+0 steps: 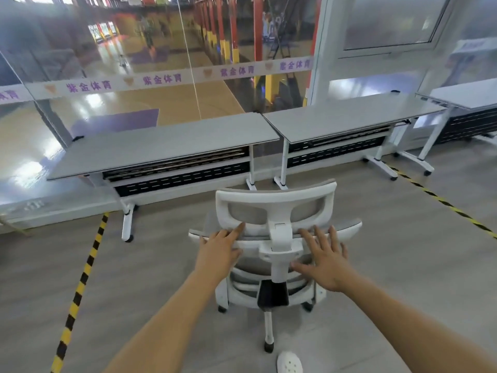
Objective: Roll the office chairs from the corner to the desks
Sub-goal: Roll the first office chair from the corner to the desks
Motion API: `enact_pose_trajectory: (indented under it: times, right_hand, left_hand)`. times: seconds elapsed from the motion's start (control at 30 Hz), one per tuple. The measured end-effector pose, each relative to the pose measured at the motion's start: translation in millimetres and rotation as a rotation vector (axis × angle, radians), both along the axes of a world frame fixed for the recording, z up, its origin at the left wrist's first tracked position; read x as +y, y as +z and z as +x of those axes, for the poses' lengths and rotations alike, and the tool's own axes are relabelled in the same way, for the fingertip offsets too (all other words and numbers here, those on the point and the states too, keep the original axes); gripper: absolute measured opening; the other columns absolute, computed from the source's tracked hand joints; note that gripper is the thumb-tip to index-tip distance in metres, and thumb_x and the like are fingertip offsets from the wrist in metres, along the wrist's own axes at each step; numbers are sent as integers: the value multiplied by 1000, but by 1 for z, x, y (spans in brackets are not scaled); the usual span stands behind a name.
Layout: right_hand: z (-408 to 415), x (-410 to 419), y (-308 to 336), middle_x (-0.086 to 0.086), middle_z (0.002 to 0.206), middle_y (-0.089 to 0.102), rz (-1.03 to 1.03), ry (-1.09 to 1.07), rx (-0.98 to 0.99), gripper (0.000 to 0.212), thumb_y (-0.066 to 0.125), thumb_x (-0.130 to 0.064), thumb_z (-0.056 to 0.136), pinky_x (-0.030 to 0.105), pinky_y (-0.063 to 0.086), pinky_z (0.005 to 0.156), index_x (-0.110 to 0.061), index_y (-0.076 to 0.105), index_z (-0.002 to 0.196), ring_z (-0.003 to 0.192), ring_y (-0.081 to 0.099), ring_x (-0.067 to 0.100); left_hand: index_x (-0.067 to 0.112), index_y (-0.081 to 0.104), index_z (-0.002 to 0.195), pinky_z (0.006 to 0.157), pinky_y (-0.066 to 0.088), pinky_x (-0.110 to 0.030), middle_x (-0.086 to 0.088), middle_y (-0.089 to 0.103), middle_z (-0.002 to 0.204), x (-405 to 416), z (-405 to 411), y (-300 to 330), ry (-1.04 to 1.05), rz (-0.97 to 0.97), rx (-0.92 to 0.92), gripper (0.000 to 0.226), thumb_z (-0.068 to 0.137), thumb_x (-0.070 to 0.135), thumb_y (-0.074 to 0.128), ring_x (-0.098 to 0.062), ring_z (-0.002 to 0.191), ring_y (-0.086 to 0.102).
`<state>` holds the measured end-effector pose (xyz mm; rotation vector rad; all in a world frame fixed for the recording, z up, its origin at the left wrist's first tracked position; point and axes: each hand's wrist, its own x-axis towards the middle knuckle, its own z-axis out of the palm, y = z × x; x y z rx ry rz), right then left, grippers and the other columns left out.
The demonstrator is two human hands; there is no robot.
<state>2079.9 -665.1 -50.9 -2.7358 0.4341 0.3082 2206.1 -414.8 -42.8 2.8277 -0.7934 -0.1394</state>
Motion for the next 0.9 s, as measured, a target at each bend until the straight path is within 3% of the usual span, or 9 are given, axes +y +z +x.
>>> enact_pose_trajectory:
  times: [0.13,0.2,0.3,0.4,0.53,0.67,0.9]
  right_hand:
    - [53,-53,-11,-13,154,-39,9,20,14,98,41,-84,78,58,-8,118,-54,-27,142,130,-51,24]
    - [76,-78,-12,-14,150,-43,7,18,18,100,43,-82,78,59,-7,118,-54,-30,140,125,-56,22]
    - [107,-113,-15,-13,148,-46,-23,7,-4,104,46,-80,78,62,-3,118,-52,-32,140,123,-58,20]
    - [134,-140,-11,-13,147,-46,-18,-8,-12,105,51,-75,80,61,3,117,-49,-29,144,126,-56,22]
    - [161,-172,0,-13,156,-34,5,-45,-10,100,55,-66,84,61,2,118,-52,-21,146,137,-44,23]
    - [167,-179,15,-14,161,-20,48,-153,-23,86,53,-61,89,58,3,120,-49,-5,151,148,-22,21]
    - [107,-116,14,-5,164,12,163,-618,-63,78,52,-59,91,48,15,119,-37,12,155,151,5,23]
  left_hand:
    - [41,11,153,97,45,-37,3,40,144,-56,54,1,11,-90,67,68,97,35,49,-21,130,34]
    - [43,9,153,99,45,-40,3,38,146,-82,80,3,21,-95,92,70,97,36,49,-20,133,31]
    - [47,3,151,111,28,-52,8,38,144,-117,115,4,14,-13,51,70,96,42,46,-19,134,31]
    - [44,-3,152,117,14,-55,7,32,148,-147,142,5,-33,30,22,77,95,36,48,-19,140,26]
    - [39,-8,153,122,2,-47,1,15,160,-174,175,6,-127,77,29,84,94,33,51,-19,149,5]
    - [38,-2,154,122,1,-46,1,13,161,-191,205,2,-198,38,39,84,91,31,53,-19,150,3]
    - [35,6,153,119,0,-55,-5,9,160,-206,229,4,-298,11,115,83,87,36,57,-26,149,2]
